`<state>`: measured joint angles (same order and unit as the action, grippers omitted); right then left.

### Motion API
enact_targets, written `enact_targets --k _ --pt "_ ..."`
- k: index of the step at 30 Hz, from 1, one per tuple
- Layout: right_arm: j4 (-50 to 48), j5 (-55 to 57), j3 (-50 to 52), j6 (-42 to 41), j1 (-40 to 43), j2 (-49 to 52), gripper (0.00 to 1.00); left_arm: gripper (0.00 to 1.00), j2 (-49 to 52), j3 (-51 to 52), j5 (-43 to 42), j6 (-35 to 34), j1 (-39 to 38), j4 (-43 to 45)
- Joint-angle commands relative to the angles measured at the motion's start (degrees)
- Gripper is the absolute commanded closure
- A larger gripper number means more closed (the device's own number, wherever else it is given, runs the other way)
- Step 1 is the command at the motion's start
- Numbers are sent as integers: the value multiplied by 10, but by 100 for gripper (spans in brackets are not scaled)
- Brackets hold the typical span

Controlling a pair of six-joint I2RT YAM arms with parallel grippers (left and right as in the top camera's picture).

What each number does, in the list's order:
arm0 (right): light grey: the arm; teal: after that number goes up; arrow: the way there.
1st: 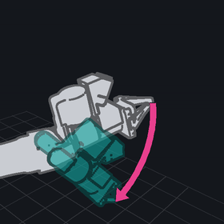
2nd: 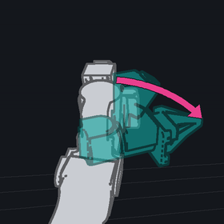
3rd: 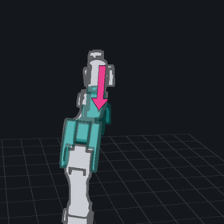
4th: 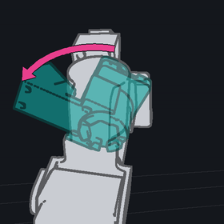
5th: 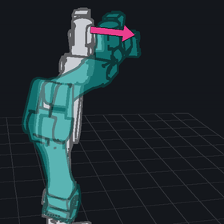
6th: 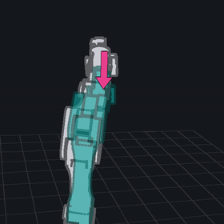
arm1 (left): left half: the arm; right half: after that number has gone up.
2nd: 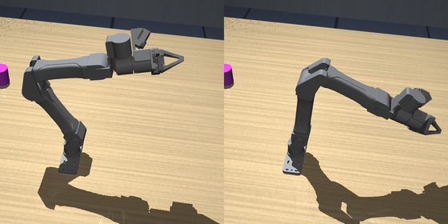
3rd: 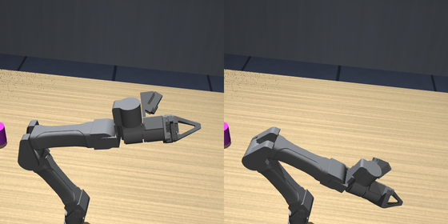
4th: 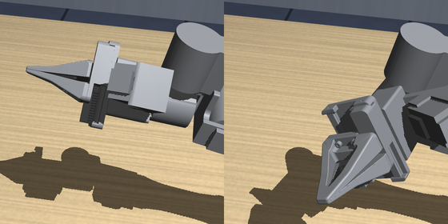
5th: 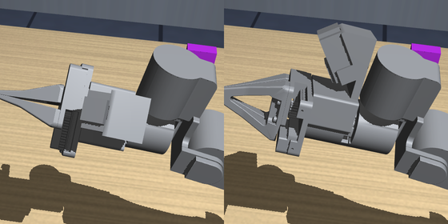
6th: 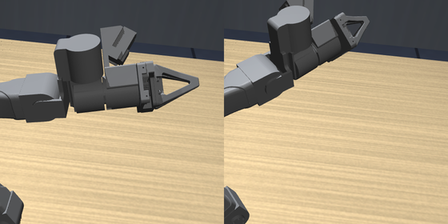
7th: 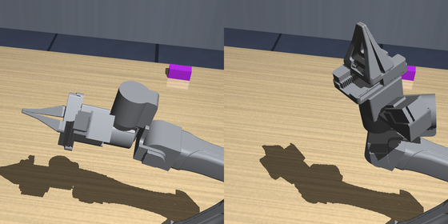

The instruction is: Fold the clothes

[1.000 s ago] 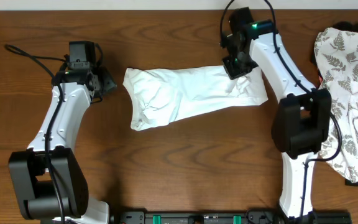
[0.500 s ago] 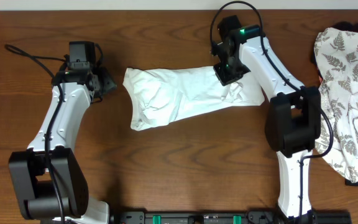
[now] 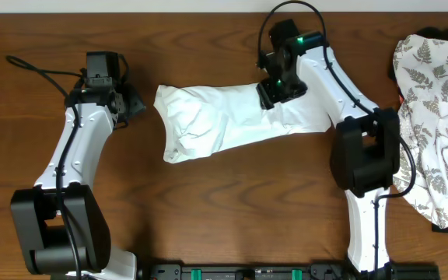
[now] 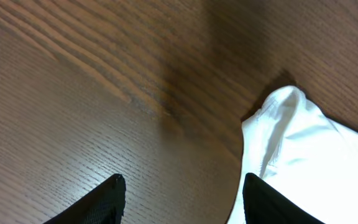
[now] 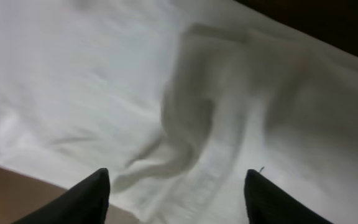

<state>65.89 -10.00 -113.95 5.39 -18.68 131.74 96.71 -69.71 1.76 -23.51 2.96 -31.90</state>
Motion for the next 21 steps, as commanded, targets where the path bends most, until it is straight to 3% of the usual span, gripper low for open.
enact_targets --k 1,7,12,21 --pt "0 -29 -27 0 2 0 30 39 2 8 8 6 2 -3" --pt "21 -22 -31 -2 17 -1 30 39 2 8 8 5 2 -5" --pt "30 -1 -23 0 13 0 36 39 2 8 6 5 2 -5" --pt "-28 31 40 -1 3 3 62 39 2 8 4 5 2 -6"
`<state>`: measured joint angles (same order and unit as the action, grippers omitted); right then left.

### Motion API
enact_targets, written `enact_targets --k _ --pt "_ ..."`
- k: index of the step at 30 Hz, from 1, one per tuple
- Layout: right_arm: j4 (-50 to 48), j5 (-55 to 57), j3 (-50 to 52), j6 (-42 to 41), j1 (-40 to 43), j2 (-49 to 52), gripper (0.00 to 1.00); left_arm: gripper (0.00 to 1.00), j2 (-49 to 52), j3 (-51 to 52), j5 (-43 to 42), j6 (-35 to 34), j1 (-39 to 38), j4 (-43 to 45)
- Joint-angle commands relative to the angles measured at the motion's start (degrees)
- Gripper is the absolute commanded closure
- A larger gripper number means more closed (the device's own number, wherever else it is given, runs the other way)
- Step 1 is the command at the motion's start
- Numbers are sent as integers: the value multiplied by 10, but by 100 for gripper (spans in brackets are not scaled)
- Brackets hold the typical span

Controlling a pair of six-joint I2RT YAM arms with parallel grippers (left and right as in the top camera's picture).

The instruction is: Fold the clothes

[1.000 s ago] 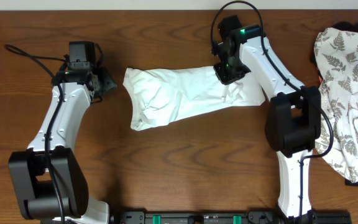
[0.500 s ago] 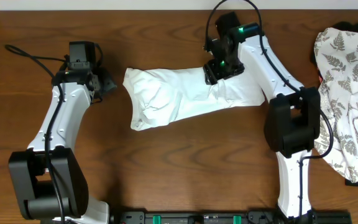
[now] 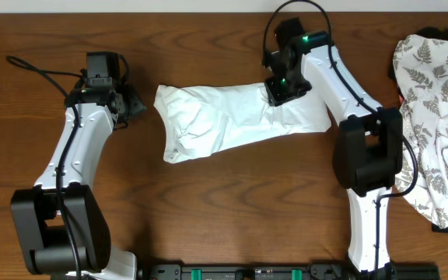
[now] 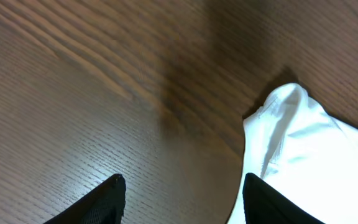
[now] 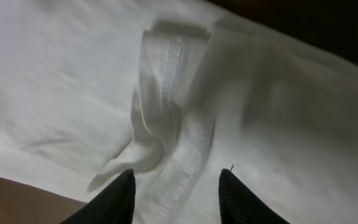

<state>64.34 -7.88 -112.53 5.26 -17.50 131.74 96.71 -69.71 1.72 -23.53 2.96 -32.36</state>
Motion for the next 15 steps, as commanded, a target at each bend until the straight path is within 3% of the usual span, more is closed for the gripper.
enact_targets --k 1,8,15 --pt "-23 9 38 -1 -9 3 62 39 2 8 4 6 2 -1" --pt "-71 -1 96 -5 -12 3 61 39 2 8 4 5 2 0" --pt "-68 -1 65 -5 -11 -4 55 39 2 8 4 6 2 0"
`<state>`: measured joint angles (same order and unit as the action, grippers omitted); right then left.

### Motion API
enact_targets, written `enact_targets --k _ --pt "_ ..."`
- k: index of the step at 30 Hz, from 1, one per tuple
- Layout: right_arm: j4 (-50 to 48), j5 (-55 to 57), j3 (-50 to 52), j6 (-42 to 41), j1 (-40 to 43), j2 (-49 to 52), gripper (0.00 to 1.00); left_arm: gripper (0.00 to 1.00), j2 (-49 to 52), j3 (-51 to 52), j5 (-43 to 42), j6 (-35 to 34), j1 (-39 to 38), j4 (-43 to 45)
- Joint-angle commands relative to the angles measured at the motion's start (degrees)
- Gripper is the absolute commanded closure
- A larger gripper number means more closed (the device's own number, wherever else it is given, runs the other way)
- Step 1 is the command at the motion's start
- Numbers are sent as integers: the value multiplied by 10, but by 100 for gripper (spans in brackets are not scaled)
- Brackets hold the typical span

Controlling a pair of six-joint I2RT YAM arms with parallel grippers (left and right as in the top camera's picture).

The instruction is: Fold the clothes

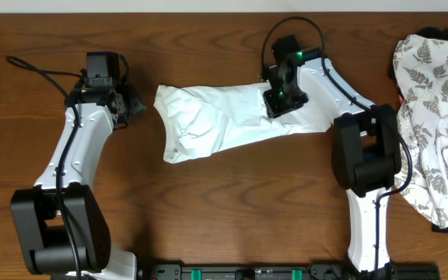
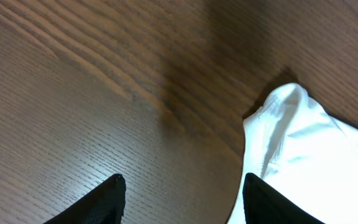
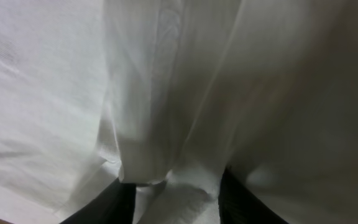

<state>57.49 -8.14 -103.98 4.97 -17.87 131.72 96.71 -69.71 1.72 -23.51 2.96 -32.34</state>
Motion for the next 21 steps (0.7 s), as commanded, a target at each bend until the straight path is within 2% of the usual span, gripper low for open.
enact_targets --k 1,6,9,14,21 --pt "8 2 -44 -2 -4 -8 53 39 2 8 4 5 2 1" --pt "72 5 -176 -2 10 -25 34 39 2 8 4 5 2 1" --pt "111 25 -235 -12 24 -32 28 39 2 8 4 5 2 -1" --pt "172 38 -255 -33 61 -32 28 39 2 8 4 5 2 -1" --pt "202 38 -196 -32 111 -31 30 38 2 8 4 5 2 0"
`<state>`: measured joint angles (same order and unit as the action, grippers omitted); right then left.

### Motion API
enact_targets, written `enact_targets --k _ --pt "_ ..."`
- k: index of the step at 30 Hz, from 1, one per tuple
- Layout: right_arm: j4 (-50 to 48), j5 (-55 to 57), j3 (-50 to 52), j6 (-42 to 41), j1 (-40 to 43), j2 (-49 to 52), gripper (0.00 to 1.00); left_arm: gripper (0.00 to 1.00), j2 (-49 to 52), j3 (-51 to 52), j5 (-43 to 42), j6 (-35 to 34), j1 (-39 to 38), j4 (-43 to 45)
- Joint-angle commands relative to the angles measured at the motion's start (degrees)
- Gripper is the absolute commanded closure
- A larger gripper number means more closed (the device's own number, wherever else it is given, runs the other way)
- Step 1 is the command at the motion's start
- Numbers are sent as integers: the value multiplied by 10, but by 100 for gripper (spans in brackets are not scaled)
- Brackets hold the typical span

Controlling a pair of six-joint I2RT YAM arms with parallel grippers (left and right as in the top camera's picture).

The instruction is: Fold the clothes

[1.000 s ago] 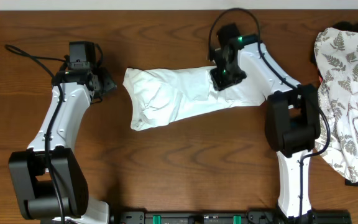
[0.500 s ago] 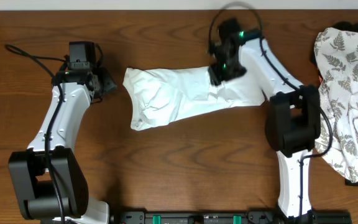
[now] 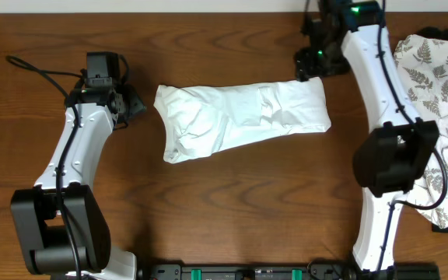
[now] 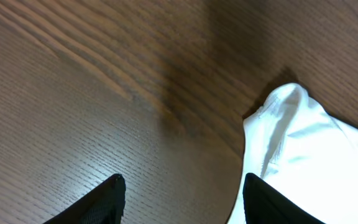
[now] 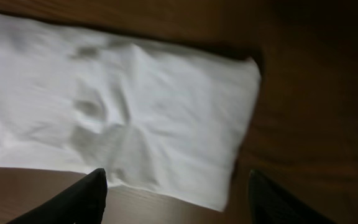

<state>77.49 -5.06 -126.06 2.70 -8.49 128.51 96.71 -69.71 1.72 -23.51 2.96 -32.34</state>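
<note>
A white garment lies folded into a long wrinkled band across the middle of the wooden table; its right end fills the right wrist view and its left corner shows in the left wrist view. My right gripper hangs open above the band's far right corner, holding nothing. My left gripper stands open just left of the band's left end, its fingers over bare wood.
A heap of fern-printed grey and white clothes lies at the table's right edge, with dark cloth behind it and a pink bit at the bottom. Bare wood stretches in front of the band.
My right gripper was down on the garment near its right part, fingers close together on a raised fold. Now it is open, up and away at the far right corner. The fold lies flat.
My right gripper stood open low over the garment's right part, then narrowed around a raised seam fold, then pressed into the cloth. Now it is open and clear of the garment. My left gripper stayed open beside the left end throughout.
</note>
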Motion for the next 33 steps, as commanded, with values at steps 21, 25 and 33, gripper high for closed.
enact_targets --k 21,25,33 --pt "-189 -75 282 10 58 1 31 38 2 8 4 5 2 -1" --pt "-201 -77 297 10 58 1 32 38 2 8 4 5 2 -1" --pt "-201 -76 297 10 59 1 57 38 2 8 4 5 2 -1"
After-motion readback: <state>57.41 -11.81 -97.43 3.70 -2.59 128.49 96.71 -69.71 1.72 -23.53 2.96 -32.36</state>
